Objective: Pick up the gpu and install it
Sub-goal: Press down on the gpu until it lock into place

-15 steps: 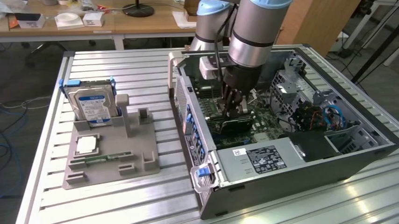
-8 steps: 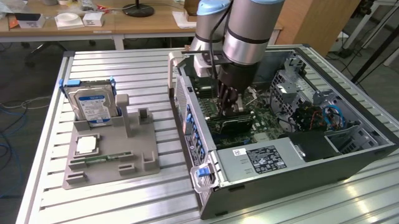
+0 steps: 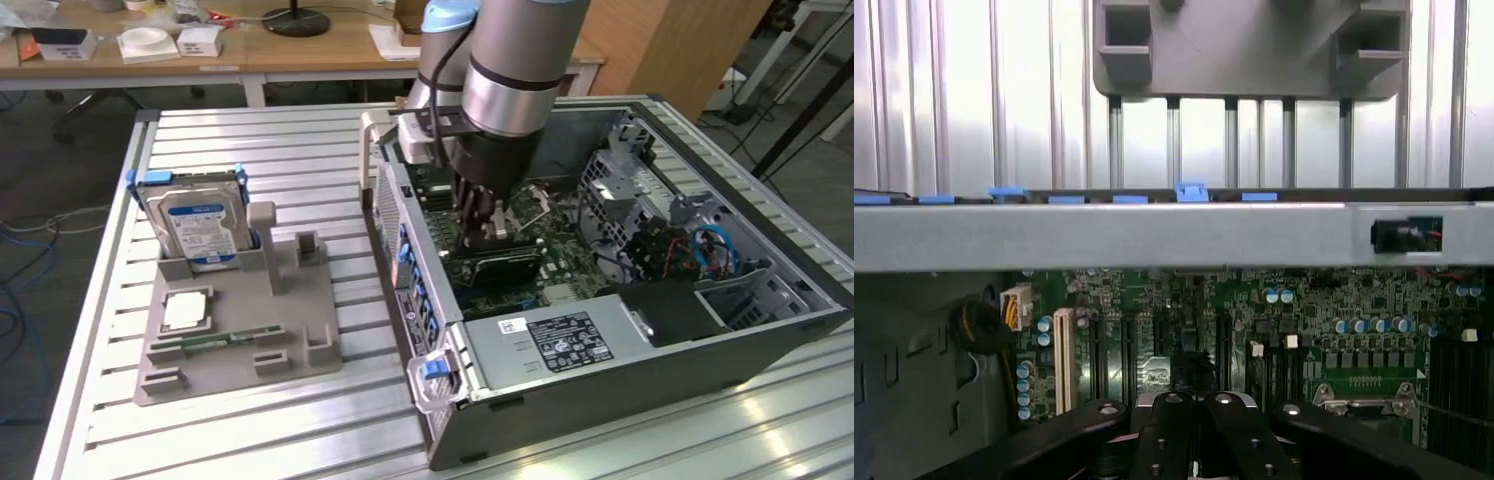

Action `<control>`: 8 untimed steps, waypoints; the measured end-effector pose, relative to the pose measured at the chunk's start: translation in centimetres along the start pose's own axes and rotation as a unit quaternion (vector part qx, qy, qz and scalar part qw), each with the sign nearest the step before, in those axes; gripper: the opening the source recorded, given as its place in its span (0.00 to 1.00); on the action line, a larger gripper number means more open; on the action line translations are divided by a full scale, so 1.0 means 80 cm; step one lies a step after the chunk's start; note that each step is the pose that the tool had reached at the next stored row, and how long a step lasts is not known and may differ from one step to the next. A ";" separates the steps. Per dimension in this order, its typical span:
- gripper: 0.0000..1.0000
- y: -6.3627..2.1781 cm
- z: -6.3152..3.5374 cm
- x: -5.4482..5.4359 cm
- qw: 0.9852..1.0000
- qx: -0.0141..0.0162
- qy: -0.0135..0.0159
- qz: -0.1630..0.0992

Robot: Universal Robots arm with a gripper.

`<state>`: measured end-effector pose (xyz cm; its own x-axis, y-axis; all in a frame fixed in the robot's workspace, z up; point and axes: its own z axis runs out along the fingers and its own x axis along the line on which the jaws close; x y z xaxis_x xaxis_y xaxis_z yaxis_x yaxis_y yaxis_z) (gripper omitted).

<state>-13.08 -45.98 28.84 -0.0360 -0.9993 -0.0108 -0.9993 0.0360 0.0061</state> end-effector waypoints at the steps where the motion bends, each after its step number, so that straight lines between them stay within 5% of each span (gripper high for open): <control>1: 0.11 0.004 0.000 0.000 1.000 0.000 0.000 0.000; 5: 0.11 0.009 0.000 0.000 1.000 0.000 0.000 0.000; 8: 0.11 0.010 -0.002 0.000 1.000 -0.009 0.000 0.000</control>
<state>-13.89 -45.99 29.00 -0.0369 -0.9993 -0.0098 -0.9990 0.0367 0.0245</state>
